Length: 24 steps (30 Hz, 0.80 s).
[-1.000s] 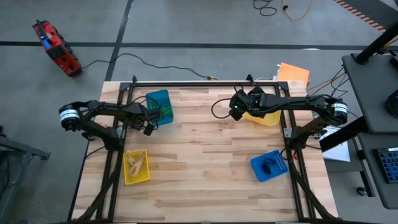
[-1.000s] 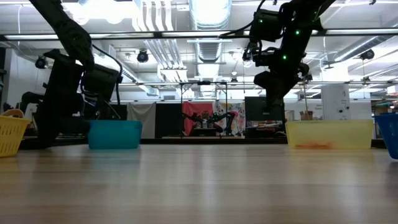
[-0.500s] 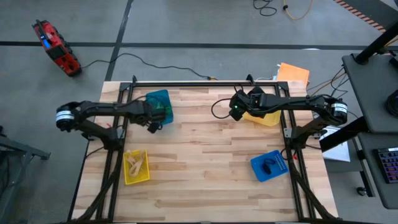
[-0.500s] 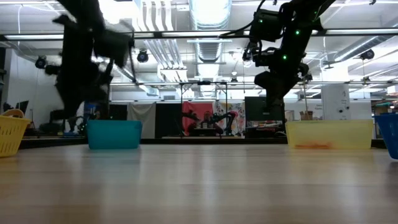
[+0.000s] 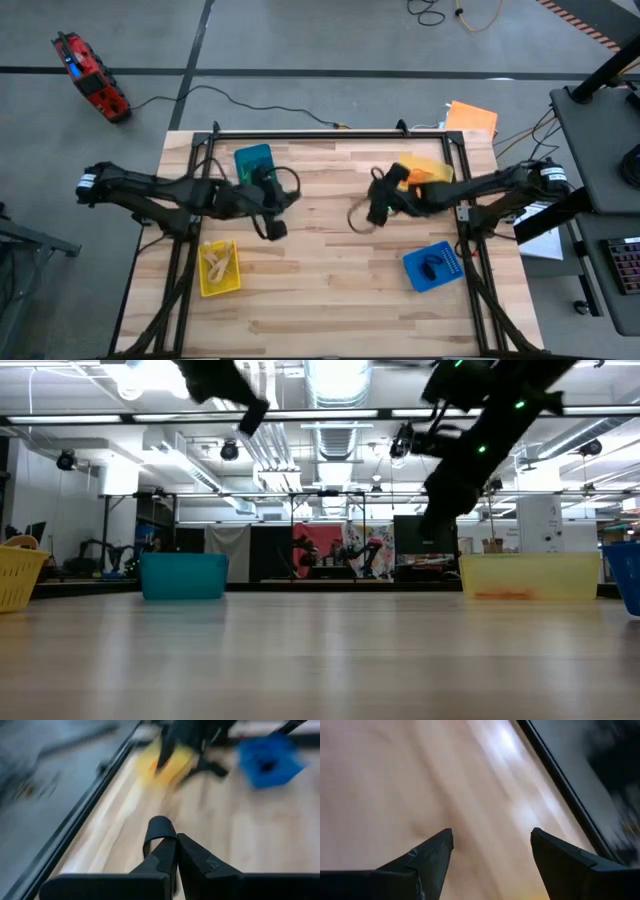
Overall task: Sort rubber bands into baskets
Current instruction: Put the black rubber band into the bottom blue bin
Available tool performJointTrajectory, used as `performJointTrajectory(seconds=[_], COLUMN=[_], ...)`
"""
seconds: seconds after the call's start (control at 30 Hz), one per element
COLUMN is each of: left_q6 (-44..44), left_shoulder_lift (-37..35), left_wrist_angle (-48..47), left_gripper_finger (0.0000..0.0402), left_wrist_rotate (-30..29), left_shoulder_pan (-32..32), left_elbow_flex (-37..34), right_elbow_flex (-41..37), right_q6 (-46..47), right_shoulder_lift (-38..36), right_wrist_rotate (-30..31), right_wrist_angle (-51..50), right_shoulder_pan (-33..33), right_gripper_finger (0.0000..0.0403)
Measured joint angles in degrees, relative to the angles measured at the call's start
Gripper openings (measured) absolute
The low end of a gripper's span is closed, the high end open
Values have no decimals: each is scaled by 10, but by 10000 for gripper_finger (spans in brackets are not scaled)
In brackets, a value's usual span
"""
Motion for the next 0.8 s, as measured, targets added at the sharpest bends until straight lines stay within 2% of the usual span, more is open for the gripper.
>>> performJointTrajectory(seconds=[0.2,0.33,0.4,0.6,0.8], left_q6=[98,130,131,132,135], left_shoulder_lift=[5,23,36,74,117], left_wrist_angle=[274,452,514,580,605], left_gripper_finger=[0,0,0,0,0], left_wrist_rotate=[129,184,196,200,205], left_shoulder_pan=[-6,-6,-6,-6,-6], left_elbow_flex=[-87,-158,-179,-195,-174], right_elbow_flex=[-75,-109,-116,-107,-76], right_q6=[-101,-171,-202,-230,-251], right_shoulder_lift=[-33,-29,-21,5,34], right_wrist_rotate=[-6,-9,-10,-88,-93], right_wrist_angle=[266,467,535,617,624], right_shoulder_pan=[110,163,178,183,177], right_gripper_finger=[260,260,260,260,260])
